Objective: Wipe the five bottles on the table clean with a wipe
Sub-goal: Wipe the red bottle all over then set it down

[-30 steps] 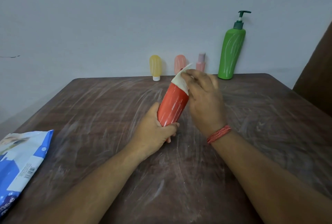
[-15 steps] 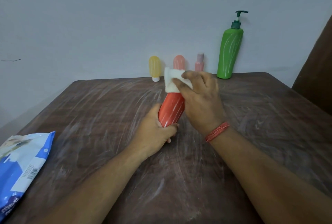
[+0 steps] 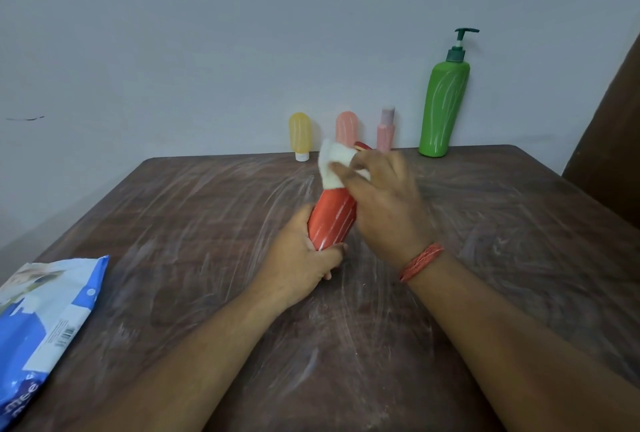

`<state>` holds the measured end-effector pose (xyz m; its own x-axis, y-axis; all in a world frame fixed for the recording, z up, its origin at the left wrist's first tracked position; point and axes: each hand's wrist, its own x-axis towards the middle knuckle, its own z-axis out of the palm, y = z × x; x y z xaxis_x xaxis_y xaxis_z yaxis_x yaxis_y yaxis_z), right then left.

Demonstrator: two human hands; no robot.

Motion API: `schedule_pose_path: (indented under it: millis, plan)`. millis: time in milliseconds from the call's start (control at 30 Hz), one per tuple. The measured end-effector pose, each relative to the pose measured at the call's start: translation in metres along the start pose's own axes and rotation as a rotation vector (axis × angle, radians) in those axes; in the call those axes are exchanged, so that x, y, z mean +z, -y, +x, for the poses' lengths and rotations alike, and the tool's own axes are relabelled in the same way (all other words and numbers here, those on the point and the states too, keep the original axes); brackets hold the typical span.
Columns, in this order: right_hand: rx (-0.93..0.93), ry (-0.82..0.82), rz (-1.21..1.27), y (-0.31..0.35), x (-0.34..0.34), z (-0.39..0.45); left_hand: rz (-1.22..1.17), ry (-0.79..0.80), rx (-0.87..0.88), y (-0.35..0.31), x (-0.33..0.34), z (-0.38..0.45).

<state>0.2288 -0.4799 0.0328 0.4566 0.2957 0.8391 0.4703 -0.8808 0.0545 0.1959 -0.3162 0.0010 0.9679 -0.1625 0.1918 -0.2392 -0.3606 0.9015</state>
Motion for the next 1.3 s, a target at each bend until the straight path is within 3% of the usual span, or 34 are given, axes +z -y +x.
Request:
schedule_pose_path:
  millis: [67,200,333,500,600,733,900,1033,1200,1300]
  plan:
    - [-0.074,0.0,-0.008,0.002,0.002,-0.002,-0.011,-0.005,0.001,0.001,0.0,0.0]
    - [0.119,-0.031,-0.044,-0.007,-0.002,0.001,-0.009,0.008,0.01,0.001,0.0,0.001]
    - [-0.036,0.014,0.012,0.0,-0.005,-0.001,-0.041,-0.007,0.008,0.001,-0.001,0.001]
    - [0.2,0.077,-0.018,0.004,-0.013,0.004,0.029,-0.004,0.001,0.0,-0.001,0.0]
    - [0.048,0.13,-0.02,-0.001,-0.016,-0.005,0.045,0.001,0.008,-0.001,-0.001,0.0]
    - [0.206,0.05,-0.008,-0.013,-0.019,-0.003,0.121,0.004,0.044,-0.003,0.001,-0.001]
    - [0.087,0.088,-0.021,-0.01,-0.021,0.005,0.167,-0.01,0.056,-0.003,0.002,-0.003]
    - [0.236,0.043,0.029,-0.027,-0.023,0.001,0.164,-0.003,0.055,-0.002,0.003,-0.004]
    - [0.083,0.017,0.059,-0.017,-0.018,-0.006,0.064,0.0,0.062,-0.003,0.001,-0.004]
    - [0.237,-0.032,0.151,-0.018,-0.016,-0.008,0.024,0.009,0.061,-0.002,0.001,-0.004]
